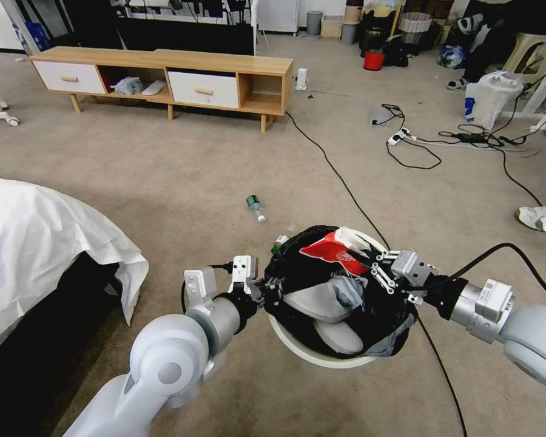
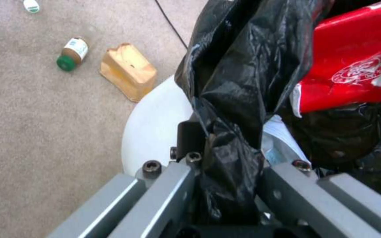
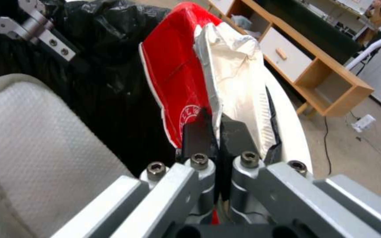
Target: Pick up the trash bin and place the garbage on the floor into it.
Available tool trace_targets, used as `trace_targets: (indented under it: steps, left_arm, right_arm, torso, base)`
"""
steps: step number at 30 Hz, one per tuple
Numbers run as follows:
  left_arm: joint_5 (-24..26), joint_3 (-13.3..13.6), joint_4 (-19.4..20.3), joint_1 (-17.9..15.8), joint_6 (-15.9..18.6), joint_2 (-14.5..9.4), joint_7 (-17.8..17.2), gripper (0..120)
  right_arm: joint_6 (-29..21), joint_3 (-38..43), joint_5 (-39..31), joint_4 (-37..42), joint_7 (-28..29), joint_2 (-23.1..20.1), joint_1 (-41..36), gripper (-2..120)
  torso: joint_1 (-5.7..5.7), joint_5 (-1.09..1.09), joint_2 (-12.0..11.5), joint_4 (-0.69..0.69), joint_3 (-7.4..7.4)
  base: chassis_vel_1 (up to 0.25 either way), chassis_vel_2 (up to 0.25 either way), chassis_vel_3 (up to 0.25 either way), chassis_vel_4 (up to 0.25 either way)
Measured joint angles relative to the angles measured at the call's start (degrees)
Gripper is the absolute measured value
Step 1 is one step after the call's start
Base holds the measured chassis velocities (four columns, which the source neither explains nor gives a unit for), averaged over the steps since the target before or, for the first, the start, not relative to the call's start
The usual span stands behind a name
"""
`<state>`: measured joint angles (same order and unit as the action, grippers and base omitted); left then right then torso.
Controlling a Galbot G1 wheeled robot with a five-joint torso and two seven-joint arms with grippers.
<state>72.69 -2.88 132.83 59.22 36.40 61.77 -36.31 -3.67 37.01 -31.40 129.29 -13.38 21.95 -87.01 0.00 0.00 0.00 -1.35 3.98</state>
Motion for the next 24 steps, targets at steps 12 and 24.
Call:
trace_targets:
  steps: [12,24]
  left_arm:
    - [1.0,0.0,-0.2,-0.9,-0.1,0.5,-0.4,1]
    - [1.2,0.2,-0.1,-0.8,-0.2,1.2,-0.2,1]
  right_arm:
    - [0.1,-7.4,0.8,-0.7,-0.1,1.5,5.1,36]
    - [-0.3,-13.0,1.4,-2.8,-0.1,3.1,9.2,84]
  torso:
    - [0.01,0.00,0.0,0.00,0.00]
    - [0.01,-0.01,0.0,0.00,0.00]
  base:
    - [0.000,0.000,0.000,0.000]
    - [0.000,0.000,0.000,0.000]
